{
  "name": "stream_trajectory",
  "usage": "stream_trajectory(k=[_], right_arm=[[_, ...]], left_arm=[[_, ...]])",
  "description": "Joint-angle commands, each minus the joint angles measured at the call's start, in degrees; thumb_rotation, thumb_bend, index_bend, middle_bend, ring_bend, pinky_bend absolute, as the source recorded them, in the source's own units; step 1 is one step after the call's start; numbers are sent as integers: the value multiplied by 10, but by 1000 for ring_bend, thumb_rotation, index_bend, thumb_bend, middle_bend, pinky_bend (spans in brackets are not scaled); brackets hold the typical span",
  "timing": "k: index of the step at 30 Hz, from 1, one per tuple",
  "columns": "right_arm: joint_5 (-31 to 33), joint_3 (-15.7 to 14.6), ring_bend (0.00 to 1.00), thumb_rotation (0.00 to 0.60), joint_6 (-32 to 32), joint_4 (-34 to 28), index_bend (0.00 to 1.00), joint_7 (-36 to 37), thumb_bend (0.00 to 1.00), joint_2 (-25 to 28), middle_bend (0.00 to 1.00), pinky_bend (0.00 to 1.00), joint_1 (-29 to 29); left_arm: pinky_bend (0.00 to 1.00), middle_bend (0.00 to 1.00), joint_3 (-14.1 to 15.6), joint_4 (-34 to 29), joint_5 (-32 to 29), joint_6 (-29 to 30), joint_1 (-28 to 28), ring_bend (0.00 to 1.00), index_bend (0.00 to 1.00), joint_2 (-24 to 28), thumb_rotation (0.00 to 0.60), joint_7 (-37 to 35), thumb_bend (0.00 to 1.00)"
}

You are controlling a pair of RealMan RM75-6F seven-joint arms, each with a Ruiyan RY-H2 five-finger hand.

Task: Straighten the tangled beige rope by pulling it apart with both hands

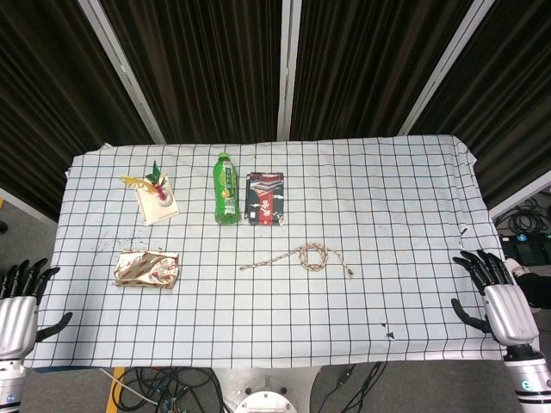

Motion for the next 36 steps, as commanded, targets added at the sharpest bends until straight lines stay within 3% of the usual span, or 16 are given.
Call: stream_trajectory(k=[1, 11, 20, 27, 36], right_arm=[[2, 1, 0, 600, -2, -2, 156, -2, 287, 0, 111, 0, 1], [11, 0, 0, 600, -24, -18, 155, -15, 287, 3, 112, 0, 9], [115, 42, 0, 600, -148, -95, 159, -127, 266, -19, 132, 0, 76], [227, 88, 0, 600, -253, -93, 163, -214, 231, -99, 133, 0, 165], [340, 113, 0, 600, -299, -40, 158, -286, 128, -210, 118, 0, 238]], left_arm=[[0, 88, 0, 2, 0, -1, 0, 0, 208, -1, 600, -3, 122], [0, 88, 0, 9, 2, -1, -1, 0, 208, -3, 600, -8, 123], [0, 88, -2, 21, 2, -6, -4, 0, 208, -7, 600, -22, 122], [0, 88, -3, 36, -2, -10, -4, 0, 208, -11, 600, -40, 123], [0, 88, -4, 58, -11, -14, -1, 0, 208, -15, 600, -66, 122]])
